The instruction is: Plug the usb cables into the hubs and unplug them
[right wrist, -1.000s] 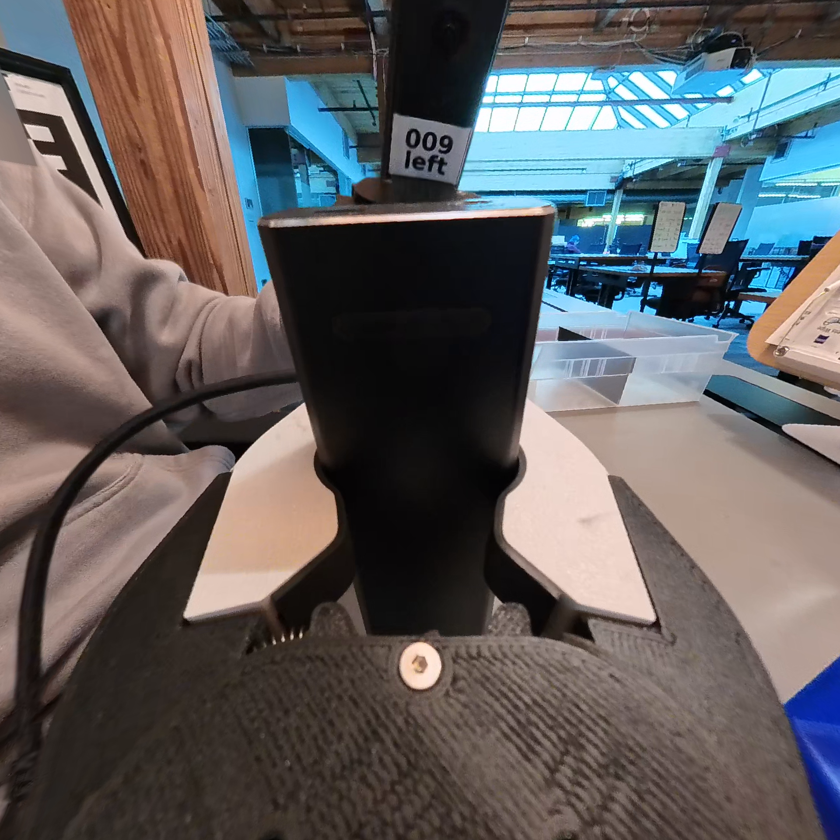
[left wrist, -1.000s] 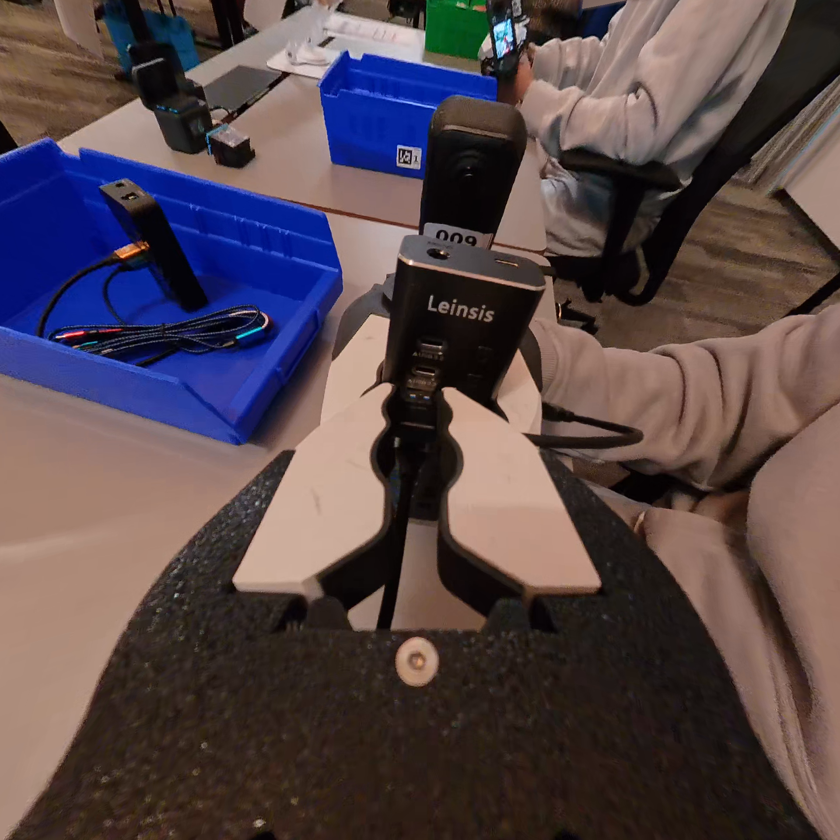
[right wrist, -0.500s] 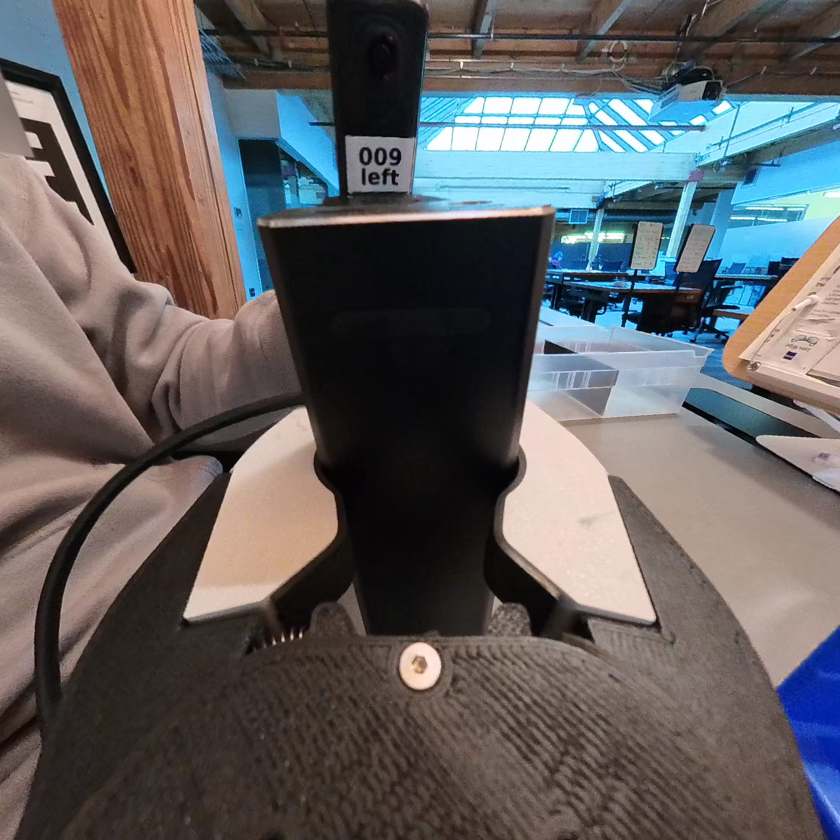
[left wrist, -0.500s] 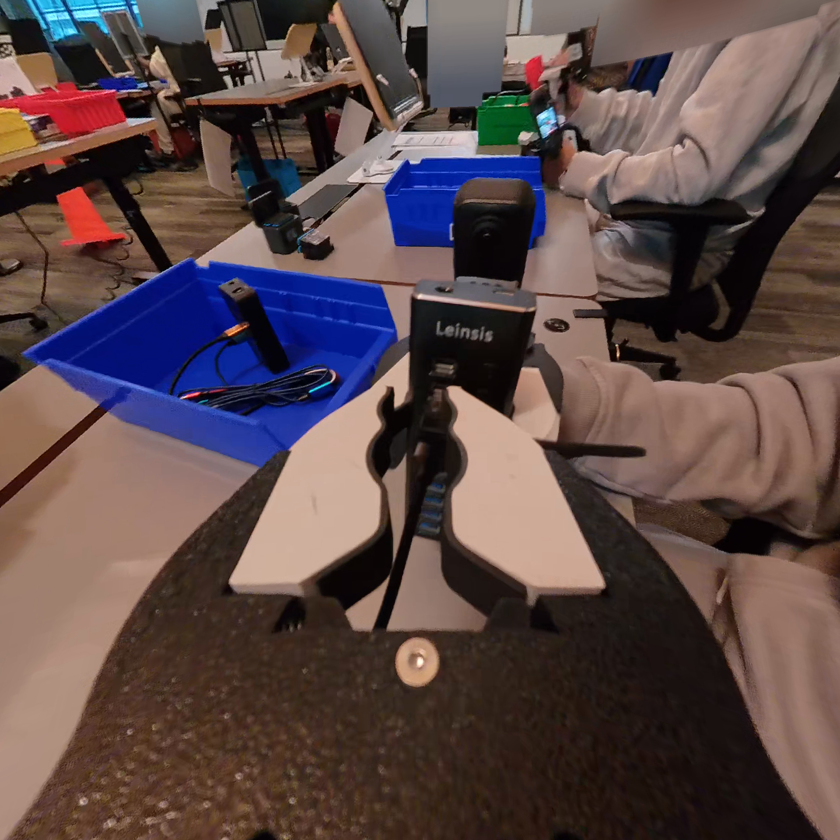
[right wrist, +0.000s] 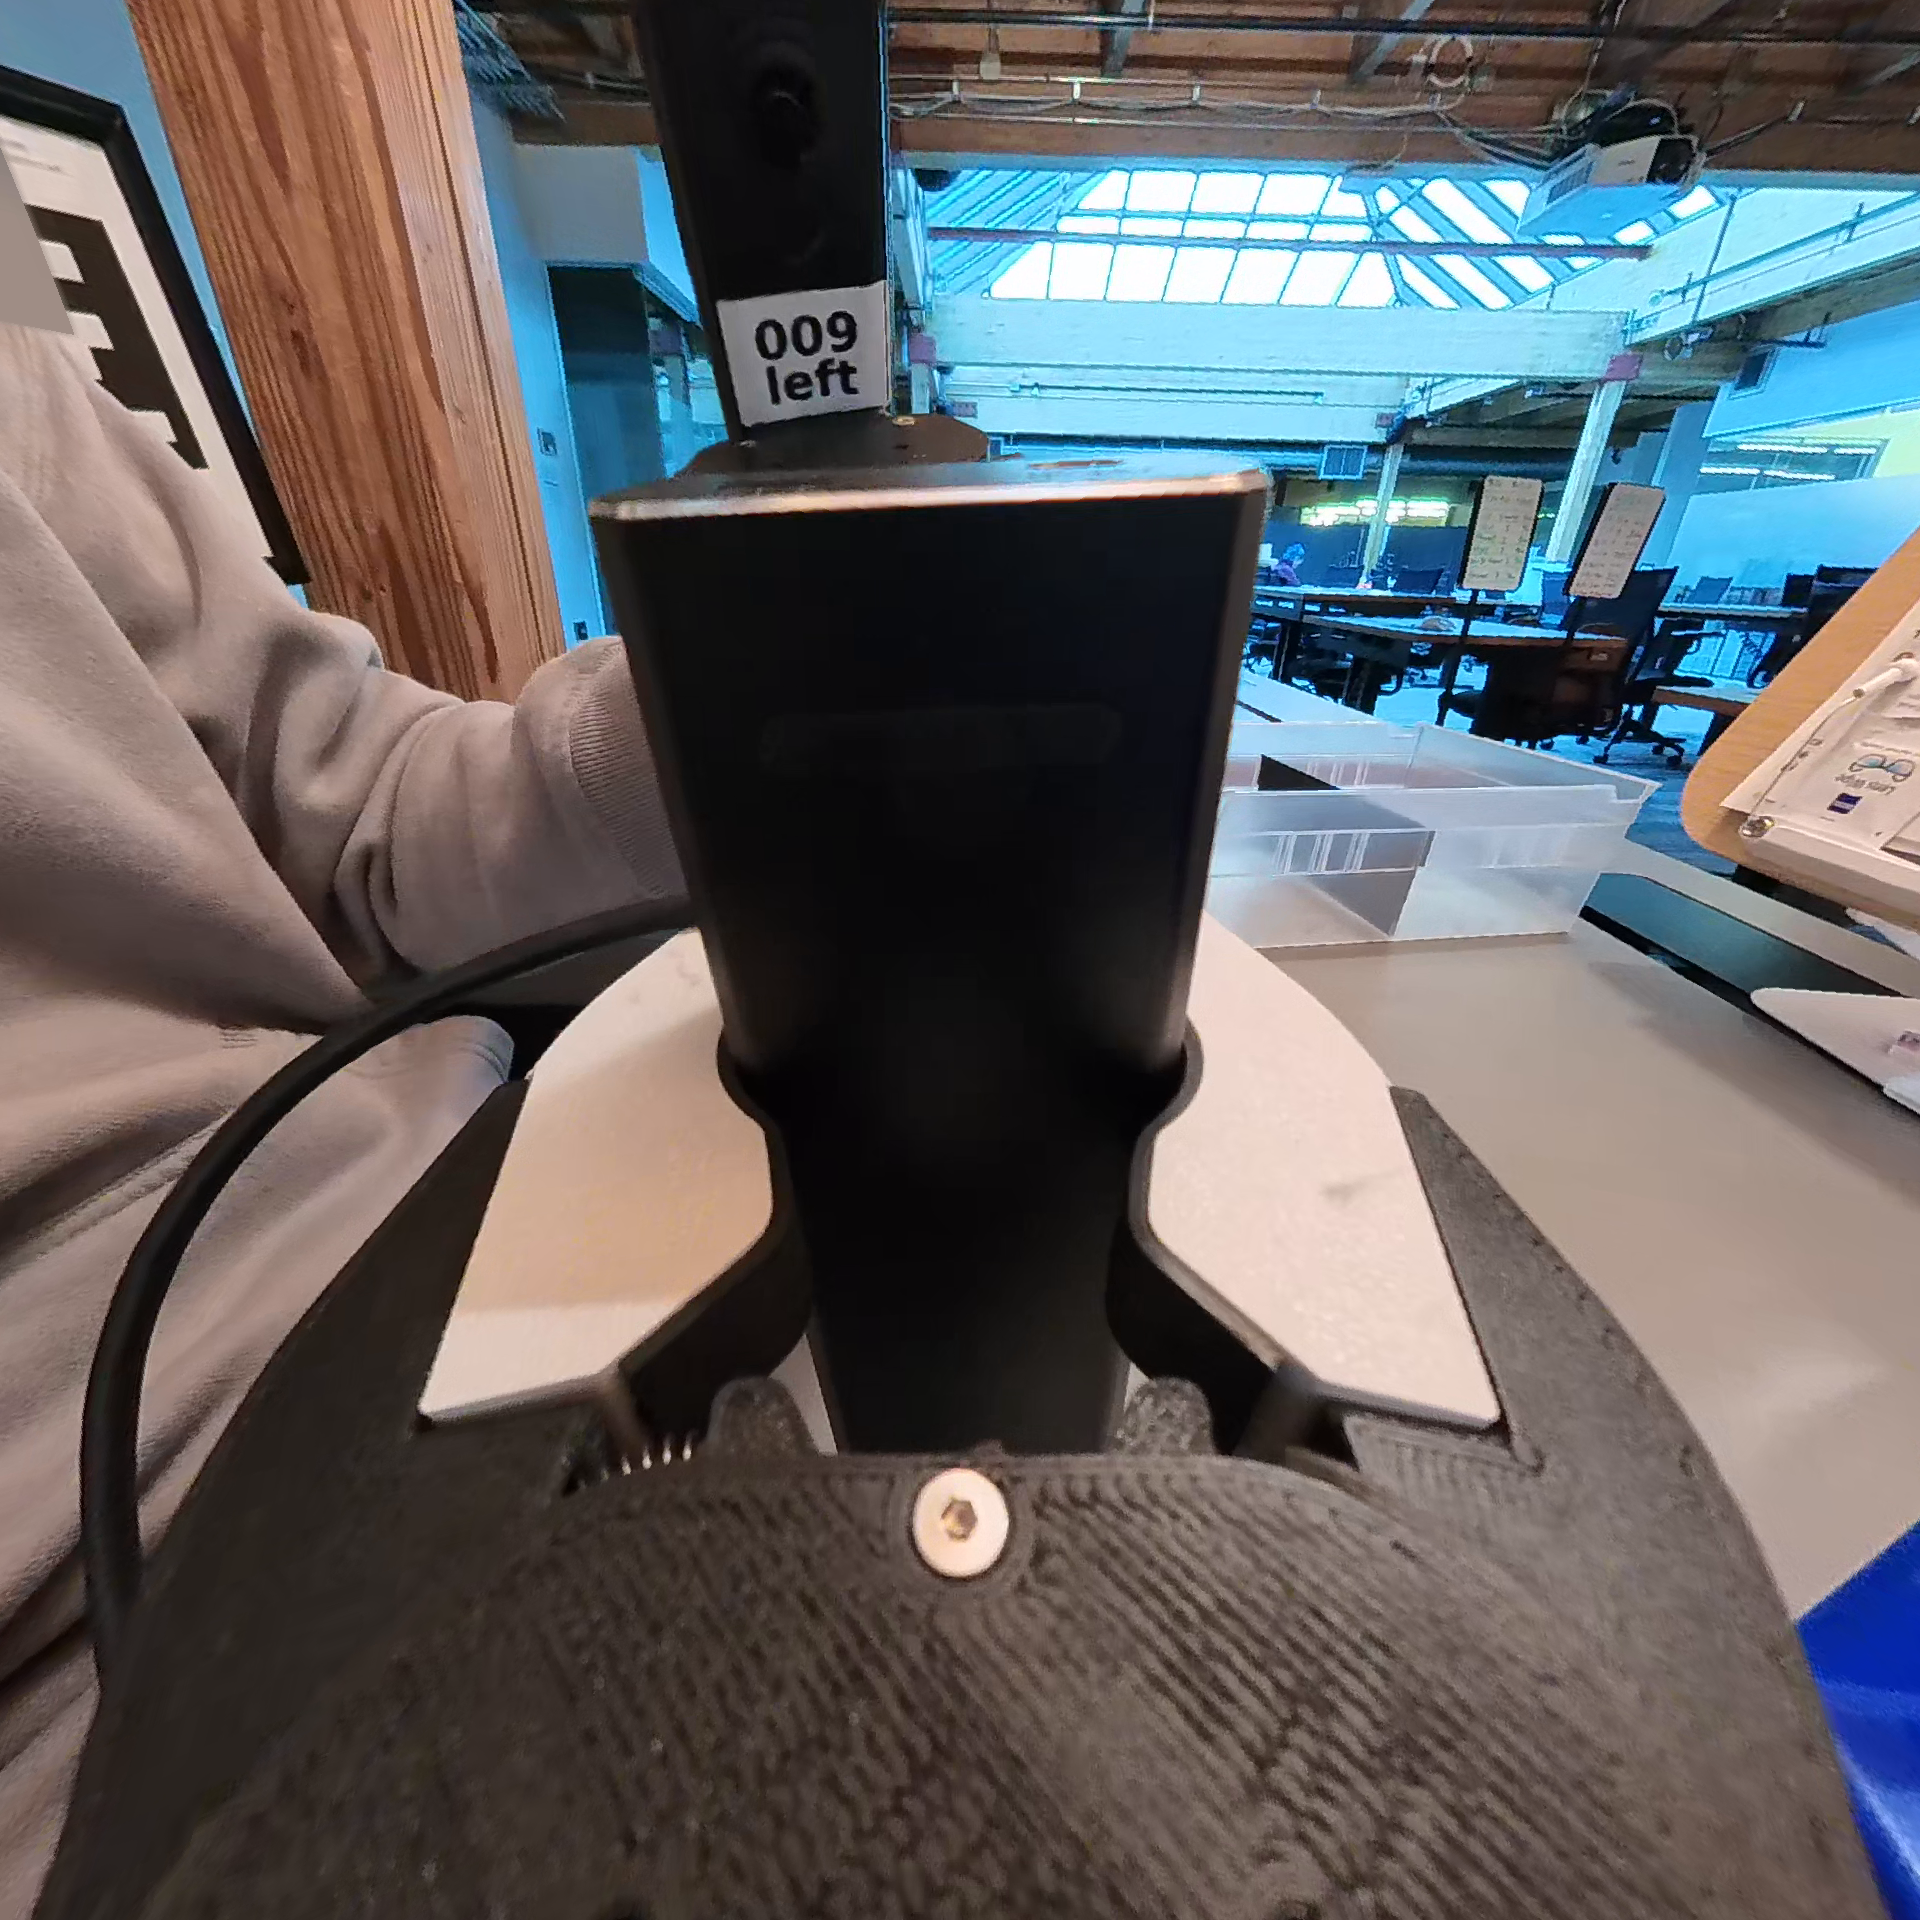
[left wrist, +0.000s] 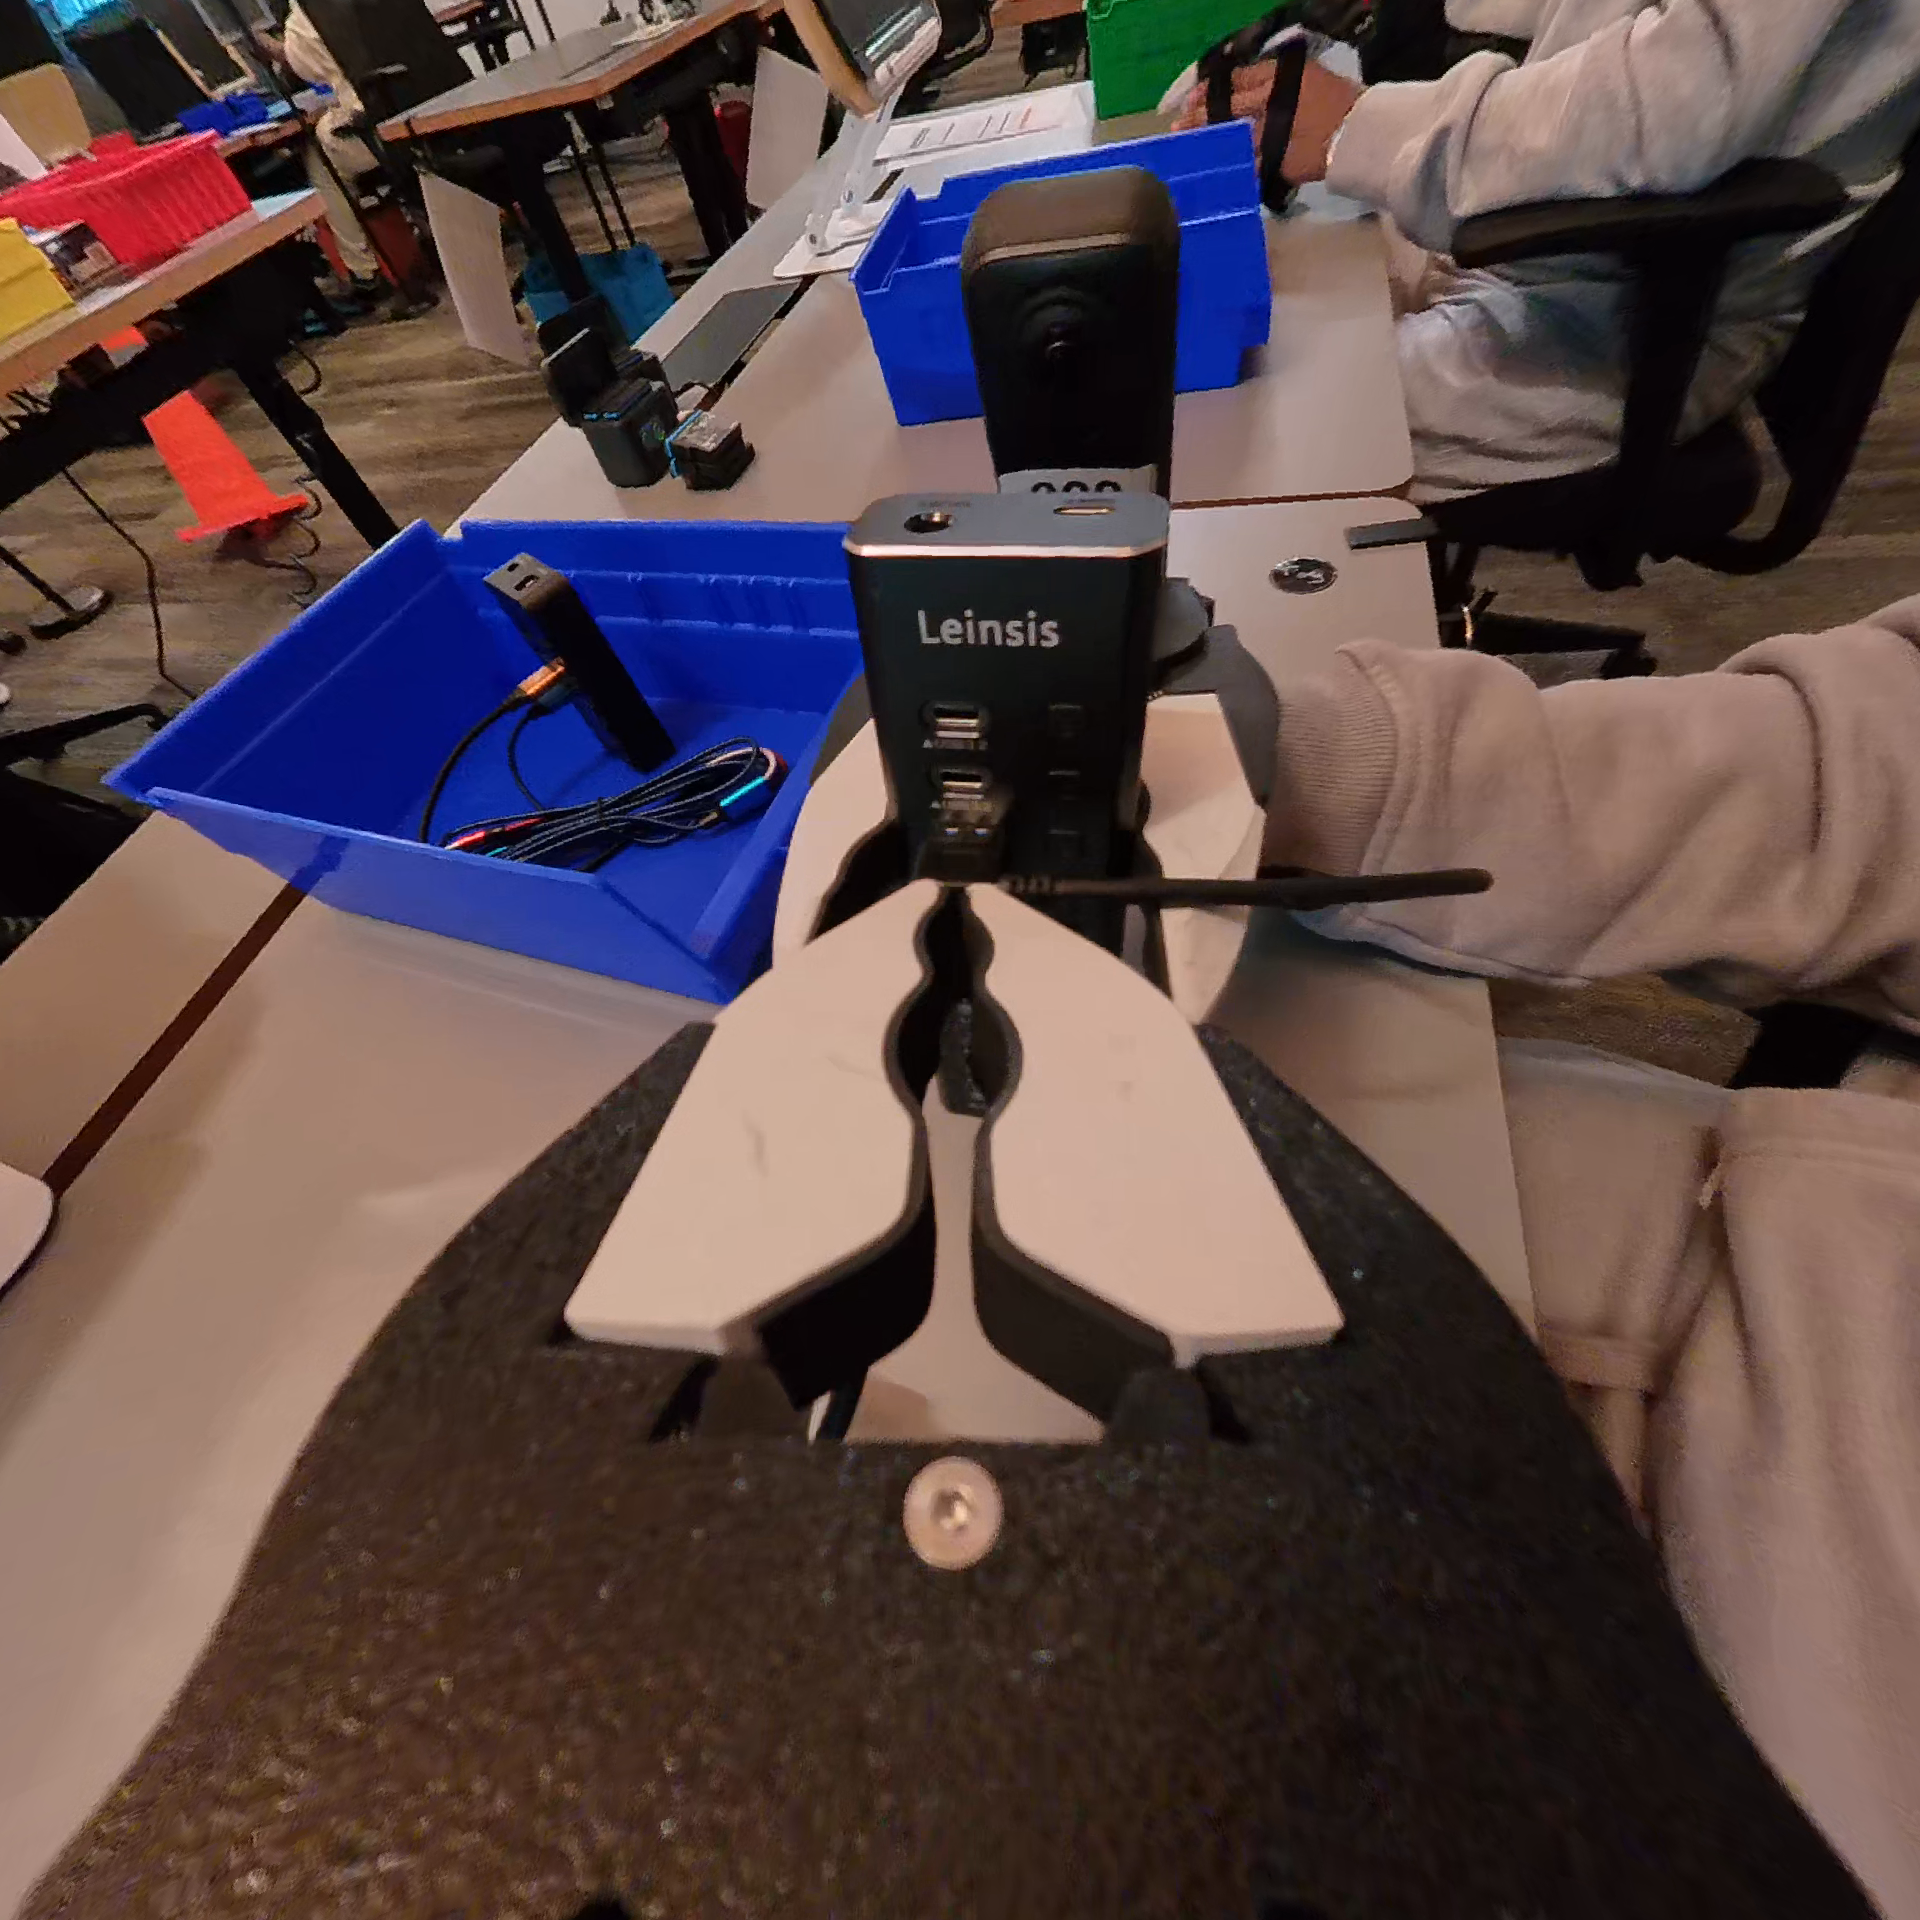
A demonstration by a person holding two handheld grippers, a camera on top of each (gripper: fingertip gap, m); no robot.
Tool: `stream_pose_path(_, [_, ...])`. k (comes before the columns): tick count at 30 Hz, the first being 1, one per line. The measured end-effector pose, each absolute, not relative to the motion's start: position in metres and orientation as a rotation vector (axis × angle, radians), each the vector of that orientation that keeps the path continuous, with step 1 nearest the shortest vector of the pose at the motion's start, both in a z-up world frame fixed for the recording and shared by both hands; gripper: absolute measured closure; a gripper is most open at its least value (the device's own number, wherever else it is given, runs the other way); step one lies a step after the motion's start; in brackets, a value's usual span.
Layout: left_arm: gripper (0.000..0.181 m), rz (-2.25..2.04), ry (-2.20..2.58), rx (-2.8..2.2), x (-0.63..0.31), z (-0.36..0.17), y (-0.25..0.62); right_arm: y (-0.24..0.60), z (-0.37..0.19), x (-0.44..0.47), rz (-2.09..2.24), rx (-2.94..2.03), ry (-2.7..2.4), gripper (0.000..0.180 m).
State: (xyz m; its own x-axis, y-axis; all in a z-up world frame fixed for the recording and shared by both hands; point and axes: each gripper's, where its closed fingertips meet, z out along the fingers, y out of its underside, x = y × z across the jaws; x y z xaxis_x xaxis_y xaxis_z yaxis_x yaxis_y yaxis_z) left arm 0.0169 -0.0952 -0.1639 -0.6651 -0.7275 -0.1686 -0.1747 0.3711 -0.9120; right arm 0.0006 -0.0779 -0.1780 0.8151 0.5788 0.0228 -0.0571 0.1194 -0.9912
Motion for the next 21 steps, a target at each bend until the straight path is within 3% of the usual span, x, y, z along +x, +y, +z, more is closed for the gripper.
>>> stream_pose_path(13, [0.181, -1.14, 2.102, -0.81, 0.019, -0.177, -0.089, -0.071, -0.191, -0.004, 0.486, -1.49, -0.466, 0.107])
stream_pose_path(21, [0.181, -1.267, 2.076, -0.775, 0.015, -0.165, -0.095, -0.073, -0.183, -0.009, 0.464, -1.485, -0.488, 0.106])
